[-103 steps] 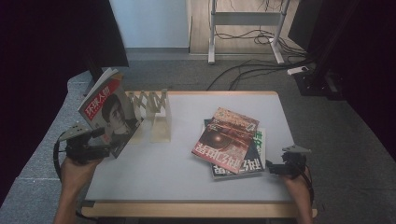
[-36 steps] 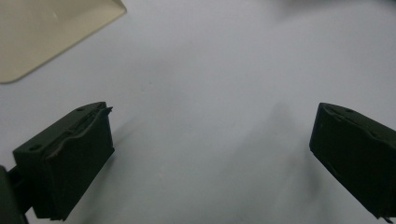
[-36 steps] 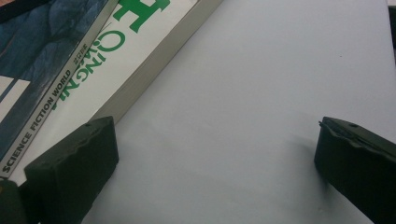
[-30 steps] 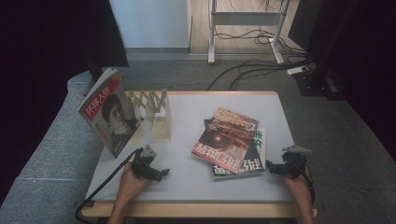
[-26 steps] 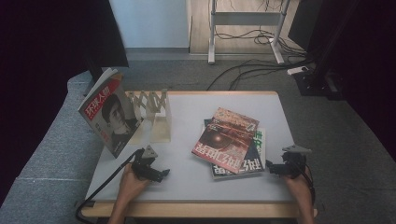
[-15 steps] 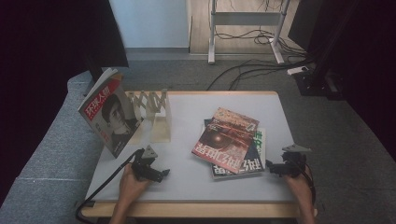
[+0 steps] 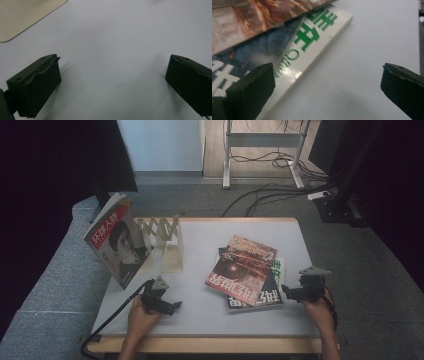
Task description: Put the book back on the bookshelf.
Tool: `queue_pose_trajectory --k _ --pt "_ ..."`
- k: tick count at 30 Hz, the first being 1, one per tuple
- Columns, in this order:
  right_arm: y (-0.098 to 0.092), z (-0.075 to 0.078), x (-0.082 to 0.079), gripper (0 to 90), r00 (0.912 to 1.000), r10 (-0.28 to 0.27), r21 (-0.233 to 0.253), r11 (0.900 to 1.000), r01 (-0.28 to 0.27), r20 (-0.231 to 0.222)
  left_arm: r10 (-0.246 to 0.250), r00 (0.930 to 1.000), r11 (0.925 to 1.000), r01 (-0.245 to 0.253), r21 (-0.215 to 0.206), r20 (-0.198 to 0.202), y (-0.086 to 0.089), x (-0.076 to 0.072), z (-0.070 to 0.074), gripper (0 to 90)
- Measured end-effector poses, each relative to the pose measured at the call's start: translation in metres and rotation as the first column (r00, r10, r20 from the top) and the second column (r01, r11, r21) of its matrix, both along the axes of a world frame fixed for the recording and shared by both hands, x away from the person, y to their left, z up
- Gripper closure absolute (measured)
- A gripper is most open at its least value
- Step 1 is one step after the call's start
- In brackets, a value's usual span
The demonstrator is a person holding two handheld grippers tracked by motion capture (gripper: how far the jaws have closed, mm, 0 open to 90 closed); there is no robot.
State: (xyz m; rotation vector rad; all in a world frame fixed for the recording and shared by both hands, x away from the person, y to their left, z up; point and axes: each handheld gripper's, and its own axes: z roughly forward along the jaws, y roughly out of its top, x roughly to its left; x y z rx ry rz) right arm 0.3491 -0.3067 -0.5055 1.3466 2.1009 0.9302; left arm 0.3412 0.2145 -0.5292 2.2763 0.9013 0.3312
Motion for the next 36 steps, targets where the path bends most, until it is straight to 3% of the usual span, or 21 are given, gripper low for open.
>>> queue_pose_trajectory --k 12,21,23,25,27,30,36 --pt "0.022 0.010 0.020 0.0 0.9964 0.084 0.009 0.996 -0.084 0.010 0.000 1.0000 1.0000 0.000 0.000 0.000 0.000 0.000 0.000 0.0" --pt "0.035 0.008 0.031 0.0 0.9928 0.120 -0.001 0.993 -0.120 0.004 0.009 1.0000 1.0000 -0.009 0.002 -0.003 -0.001 0.000 0.001 0.7" --pt "0.039 0.008 0.032 0.0 0.9918 0.128 0.000 0.992 -0.128 0.003 0.007 1.0000 0.9999 -0.007 -0.011 0.003 -0.002 0.000 0.002 3.2" --pt "0.041 0.009 0.034 0.0 0.9911 0.133 -0.002 0.991 -0.133 0.005 0.010 0.9999 0.9987 -0.010 -0.050 -0.010 -0.002 0.001 0.004 4.7" --pt "0.044 0.009 0.035 0.0 0.9903 0.138 -0.005 0.990 -0.138 0.008 0.002 0.9998 0.9982 -0.003 -0.060 -0.018 -0.005 0.003 0.006 4.6" --pt "0.048 0.009 0.037 0.0 0.9891 0.147 -0.015 0.989 -0.147 0.006 -0.027 0.9996 0.9996 0.027 0.001 0.007 -0.026 0.006 0.012 6.4" --pt "0.051 0.010 0.040 0.0 0.9883 0.152 -0.026 0.988 -0.152 0.002 -0.082 0.9966 0.9962 0.082 -0.029 0.009 -0.055 0.017 0.027 11.2"
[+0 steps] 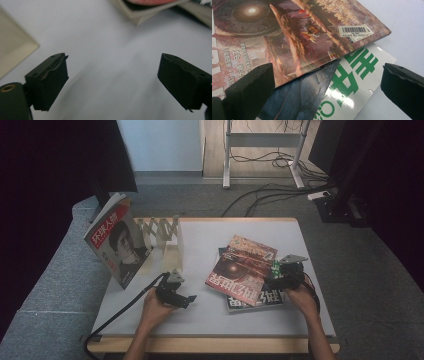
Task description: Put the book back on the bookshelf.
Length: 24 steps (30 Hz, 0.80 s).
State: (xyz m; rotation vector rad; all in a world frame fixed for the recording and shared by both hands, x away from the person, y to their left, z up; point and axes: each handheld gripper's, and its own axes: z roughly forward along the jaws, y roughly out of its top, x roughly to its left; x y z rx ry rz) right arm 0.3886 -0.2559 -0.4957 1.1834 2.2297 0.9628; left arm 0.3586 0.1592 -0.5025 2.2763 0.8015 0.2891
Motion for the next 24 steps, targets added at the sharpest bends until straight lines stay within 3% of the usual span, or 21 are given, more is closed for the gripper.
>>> queue_pose_trajectory --k 5,18,22,24 --pt "0.001 -0.001 0.002 0.0 1.0000 0.003 -0.008 1.000 -0.003 -0.002 -0.016 0.9998 0.9998 0.016 -0.012 0.009 -0.014 0.011 0.011 14.5" --pt "0.007 -0.001 0.008 0.0 0.9998 0.016 -0.011 1.000 -0.016 -0.007 -0.026 0.9996 0.9980 0.026 -0.058 0.011 -0.040 0.030 0.019 21.1" --pt "0.009 -0.002 0.013 0.0 0.9998 0.019 -0.018 1.000 -0.019 -0.008 -0.023 0.9994 0.9994 0.024 -0.026 0.026 -0.049 0.035 0.018 24.1" --pt "0.009 -0.002 0.015 0.0 0.9998 0.019 -0.018 1.000 -0.019 -0.007 -0.025 0.9995 0.9987 0.026 -0.045 0.019 -0.049 0.037 0.017 25.6"
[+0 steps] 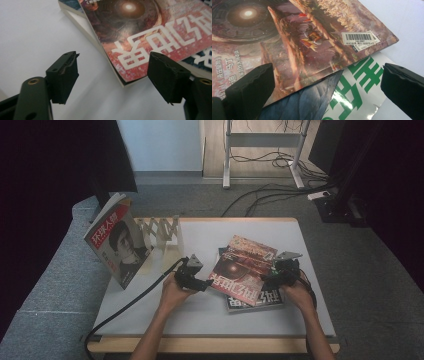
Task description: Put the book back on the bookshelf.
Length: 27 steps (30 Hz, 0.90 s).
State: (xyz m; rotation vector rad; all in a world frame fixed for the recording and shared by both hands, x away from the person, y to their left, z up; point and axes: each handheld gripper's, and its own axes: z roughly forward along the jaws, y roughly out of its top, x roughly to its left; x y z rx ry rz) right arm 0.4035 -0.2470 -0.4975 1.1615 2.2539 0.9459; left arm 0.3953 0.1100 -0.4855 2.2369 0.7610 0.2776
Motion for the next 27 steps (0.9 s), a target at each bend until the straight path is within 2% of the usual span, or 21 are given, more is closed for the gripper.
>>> queue_pose_trajectory --k 2,8,14,27 --pt "0.000 0.000 0.002 0.0 1.0000 0.003 -0.001 1.000 -0.003 0.000 -0.001 1.0000 1.0000 0.001 0.000 -0.004 0.000 0.002 -0.002 27.7" --pt "-0.002 0.001 0.009 0.0 1.0000 0.007 0.004 1.000 -0.007 0.004 -0.017 0.9997 0.9988 0.018 0.046 -0.015 -0.002 0.006 -0.013 27.8" --pt "-0.003 0.001 0.021 0.0 0.9998 0.018 0.007 1.000 -0.018 -0.003 -0.032 0.9995 0.9988 0.033 0.037 -0.005 -0.003 0.004 -0.014 31.6" --pt "0.001 -0.004 0.050 0.0 0.9990 0.036 0.024 0.999 -0.036 -0.025 -0.043 0.9991 0.9982 0.043 0.042 0.005 -0.004 0.004 -0.015 32.1"
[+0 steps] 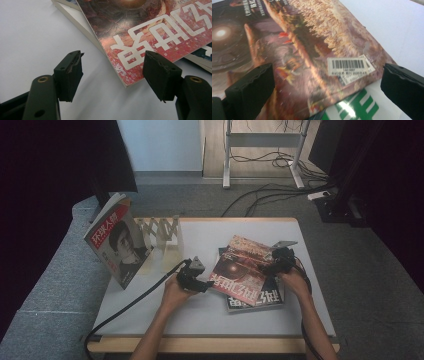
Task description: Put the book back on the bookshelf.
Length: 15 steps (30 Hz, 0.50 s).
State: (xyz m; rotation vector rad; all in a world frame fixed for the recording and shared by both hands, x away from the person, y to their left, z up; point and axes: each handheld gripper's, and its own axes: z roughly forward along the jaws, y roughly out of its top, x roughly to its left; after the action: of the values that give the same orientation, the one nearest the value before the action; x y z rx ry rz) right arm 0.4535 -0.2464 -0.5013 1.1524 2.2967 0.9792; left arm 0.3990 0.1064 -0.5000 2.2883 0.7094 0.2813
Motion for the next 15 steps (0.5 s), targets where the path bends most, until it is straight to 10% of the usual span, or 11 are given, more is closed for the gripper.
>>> queue_pose_trajectory --k 15 --pt "-0.003 -0.003 0.036 0.0 0.9992 0.027 0.020 0.999 -0.026 -0.031 -0.003 1.0000 1.0000 0.003 0.002 0.005 0.000 0.000 0.000 32.3"
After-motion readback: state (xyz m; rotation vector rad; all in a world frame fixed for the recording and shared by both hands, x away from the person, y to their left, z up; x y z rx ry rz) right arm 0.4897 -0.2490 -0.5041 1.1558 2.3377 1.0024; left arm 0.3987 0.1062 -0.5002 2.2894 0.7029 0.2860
